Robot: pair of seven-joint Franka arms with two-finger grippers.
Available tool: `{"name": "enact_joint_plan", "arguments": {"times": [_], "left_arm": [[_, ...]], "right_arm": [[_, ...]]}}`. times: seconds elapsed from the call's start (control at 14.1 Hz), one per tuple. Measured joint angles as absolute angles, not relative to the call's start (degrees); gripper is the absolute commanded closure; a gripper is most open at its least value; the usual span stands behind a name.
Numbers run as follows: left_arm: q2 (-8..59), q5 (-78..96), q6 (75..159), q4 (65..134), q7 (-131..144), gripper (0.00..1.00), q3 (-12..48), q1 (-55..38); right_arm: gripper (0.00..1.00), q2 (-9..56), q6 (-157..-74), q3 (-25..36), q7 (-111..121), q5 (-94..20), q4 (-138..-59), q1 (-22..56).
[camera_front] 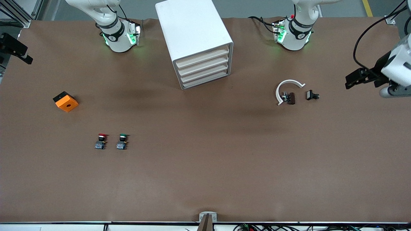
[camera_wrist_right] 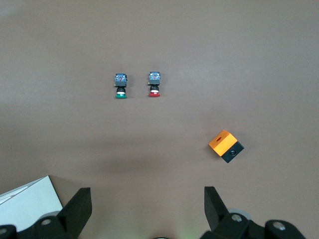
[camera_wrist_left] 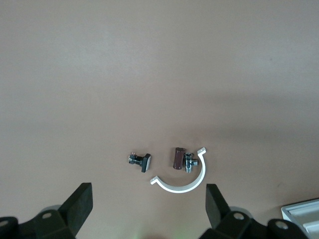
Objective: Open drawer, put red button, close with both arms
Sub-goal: 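Reach the left gripper toward the drawer while the right gripper approaches buttons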
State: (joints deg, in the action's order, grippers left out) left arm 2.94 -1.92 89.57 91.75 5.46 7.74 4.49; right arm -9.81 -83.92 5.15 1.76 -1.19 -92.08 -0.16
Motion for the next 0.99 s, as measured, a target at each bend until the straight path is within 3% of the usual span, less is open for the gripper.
{"name": "enact_joint_plan", "arguments": {"times": [0.43, 0.99], "left_arm": [[13.81, -1.89, 94.02, 92.79, 16.81, 0.0, 8.26, 1.85], [24.7, -1.41, 94.85, 93.13, 55.46, 0.0, 8.88, -12.54]], "right_arm": [[0.0, -9.57, -83.9, 5.12, 1.84, -0.82, -92.07, -0.16], [0.0, -4.72, -84.48, 5.11, 1.87, -0.7, -92.21, -0.14]]}}
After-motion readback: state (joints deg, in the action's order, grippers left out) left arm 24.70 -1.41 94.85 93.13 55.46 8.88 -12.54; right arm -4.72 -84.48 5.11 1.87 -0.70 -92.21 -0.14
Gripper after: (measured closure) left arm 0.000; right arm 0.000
